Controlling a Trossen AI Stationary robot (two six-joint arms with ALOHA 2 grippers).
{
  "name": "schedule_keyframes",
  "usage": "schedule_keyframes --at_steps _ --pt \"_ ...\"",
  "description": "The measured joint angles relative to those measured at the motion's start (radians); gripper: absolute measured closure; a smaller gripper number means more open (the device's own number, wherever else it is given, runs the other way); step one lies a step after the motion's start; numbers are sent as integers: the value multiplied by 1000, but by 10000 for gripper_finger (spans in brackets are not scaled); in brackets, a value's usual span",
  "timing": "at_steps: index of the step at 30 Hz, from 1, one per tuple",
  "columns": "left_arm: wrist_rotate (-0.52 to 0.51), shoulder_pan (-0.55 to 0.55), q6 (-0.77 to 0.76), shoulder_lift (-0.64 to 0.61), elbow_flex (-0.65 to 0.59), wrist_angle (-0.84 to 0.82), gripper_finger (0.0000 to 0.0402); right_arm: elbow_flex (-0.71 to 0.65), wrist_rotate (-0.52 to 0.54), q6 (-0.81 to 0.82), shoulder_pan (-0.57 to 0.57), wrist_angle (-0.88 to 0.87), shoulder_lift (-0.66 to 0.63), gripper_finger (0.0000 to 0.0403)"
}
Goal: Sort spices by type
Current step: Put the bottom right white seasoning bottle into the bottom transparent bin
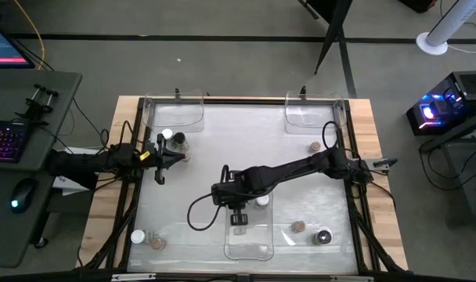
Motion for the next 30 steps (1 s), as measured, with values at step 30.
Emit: schedule_keyframes --at_steps 30 --pt "0 0 0 0 0 0 402 -33 38 -76 -36 -88 0 402"
